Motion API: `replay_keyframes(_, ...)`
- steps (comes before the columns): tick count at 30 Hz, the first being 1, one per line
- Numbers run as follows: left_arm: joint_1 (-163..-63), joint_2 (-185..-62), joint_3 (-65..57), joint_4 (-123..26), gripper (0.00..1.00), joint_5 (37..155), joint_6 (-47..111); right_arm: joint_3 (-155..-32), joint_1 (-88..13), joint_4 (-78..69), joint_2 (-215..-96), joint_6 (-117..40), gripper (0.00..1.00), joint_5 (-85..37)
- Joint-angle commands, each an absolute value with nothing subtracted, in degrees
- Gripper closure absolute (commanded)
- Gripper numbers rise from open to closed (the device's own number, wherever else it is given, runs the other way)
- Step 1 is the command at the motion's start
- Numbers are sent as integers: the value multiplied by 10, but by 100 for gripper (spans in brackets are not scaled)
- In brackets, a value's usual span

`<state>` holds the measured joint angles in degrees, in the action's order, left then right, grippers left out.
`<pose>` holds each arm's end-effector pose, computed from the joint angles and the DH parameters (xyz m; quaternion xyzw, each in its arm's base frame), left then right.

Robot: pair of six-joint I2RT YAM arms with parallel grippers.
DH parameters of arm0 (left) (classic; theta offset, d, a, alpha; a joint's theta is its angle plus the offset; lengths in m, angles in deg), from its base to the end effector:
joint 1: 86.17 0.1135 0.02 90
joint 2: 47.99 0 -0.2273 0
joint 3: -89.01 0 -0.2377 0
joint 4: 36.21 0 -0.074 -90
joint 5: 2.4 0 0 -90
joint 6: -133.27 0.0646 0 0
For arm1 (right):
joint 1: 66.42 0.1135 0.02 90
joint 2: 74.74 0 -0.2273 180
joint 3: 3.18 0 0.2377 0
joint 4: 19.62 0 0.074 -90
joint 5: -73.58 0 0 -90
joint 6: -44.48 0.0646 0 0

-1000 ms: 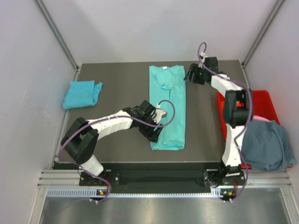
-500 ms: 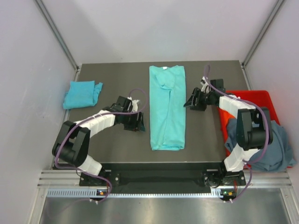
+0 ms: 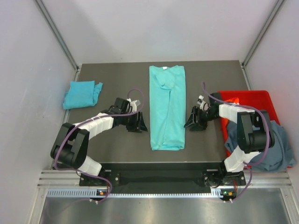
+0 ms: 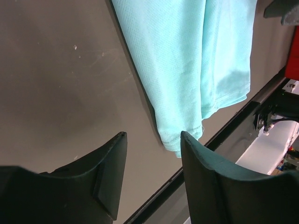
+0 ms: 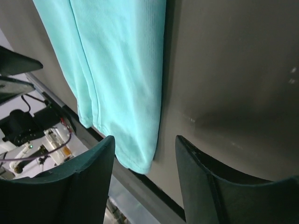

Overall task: Fold and stack the t-shirts
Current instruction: Fold the tshirt

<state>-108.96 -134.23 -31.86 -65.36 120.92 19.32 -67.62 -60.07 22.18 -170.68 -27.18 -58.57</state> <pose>0.2516 -0.1442 0.1256 0.0739 0.9176 -0.3621 0.1464 0.2747 0.0742 0.0986 0.0445 0.9236 0.3765 0.0563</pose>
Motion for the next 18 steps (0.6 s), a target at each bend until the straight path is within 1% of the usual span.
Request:
replay_keyframes(1, -1088, -1357, -323, -619, 46, 1239, 177, -666, -596, 271, -1668, -303, 45, -605)
replay_keyframes(5, -1088, -1378, -324, -606, 46, 1250, 165, -657, -596, 267, -1672, -313, 45, -589)
replay_keyframes(10, -1089, -1427, -294, -615, 47, 1249, 171, -710, -596, 280, -1762, -323, 48, -585)
replay_keyframes(12, -1089, -1443, -285, -624, 48, 1252, 174, -737, -596, 288, -1783, -329, 50, -586)
replay_keyframes(18, -1089, -1487, -247, -629, 51, 1248, 185, -769, -597, 284, -1842, -340, 54, -590)
